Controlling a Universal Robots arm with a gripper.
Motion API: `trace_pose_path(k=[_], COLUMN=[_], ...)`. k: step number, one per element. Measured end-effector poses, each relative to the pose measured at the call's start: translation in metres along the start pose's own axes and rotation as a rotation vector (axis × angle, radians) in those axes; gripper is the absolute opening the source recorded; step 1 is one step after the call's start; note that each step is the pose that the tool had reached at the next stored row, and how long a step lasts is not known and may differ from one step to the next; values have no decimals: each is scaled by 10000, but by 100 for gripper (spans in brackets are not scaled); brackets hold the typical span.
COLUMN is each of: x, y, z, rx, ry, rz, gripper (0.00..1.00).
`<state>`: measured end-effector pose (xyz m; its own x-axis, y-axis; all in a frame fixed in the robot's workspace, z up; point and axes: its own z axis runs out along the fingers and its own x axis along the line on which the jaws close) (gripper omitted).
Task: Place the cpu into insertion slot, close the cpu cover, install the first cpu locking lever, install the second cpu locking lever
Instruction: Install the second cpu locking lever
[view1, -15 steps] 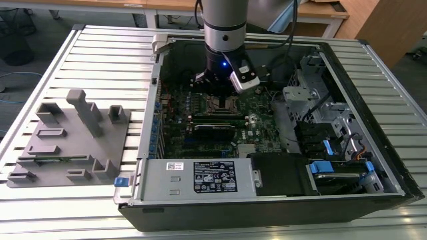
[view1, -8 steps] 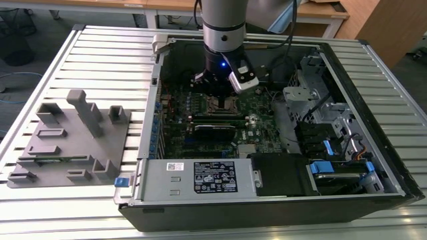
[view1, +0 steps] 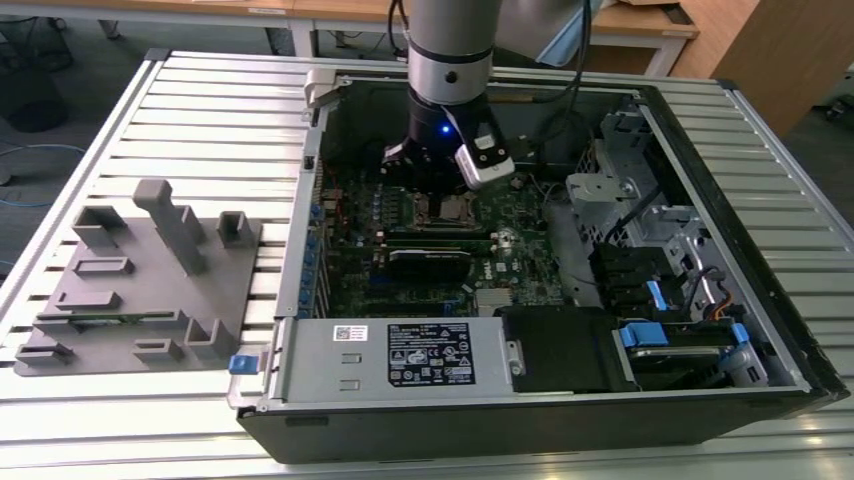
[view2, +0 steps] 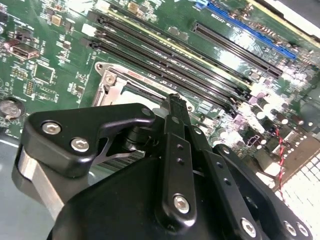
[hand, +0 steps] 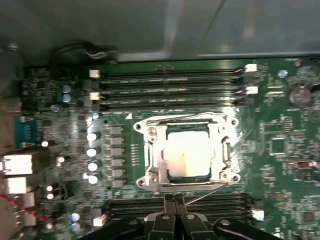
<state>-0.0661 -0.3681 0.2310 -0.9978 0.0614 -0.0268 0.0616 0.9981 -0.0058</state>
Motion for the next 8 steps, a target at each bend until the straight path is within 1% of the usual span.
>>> trace_pose_path(k=[8], x=[-1], y=[-9], z=[2], rx=[-3], ry=[3], rz=[-1], gripper=[11])
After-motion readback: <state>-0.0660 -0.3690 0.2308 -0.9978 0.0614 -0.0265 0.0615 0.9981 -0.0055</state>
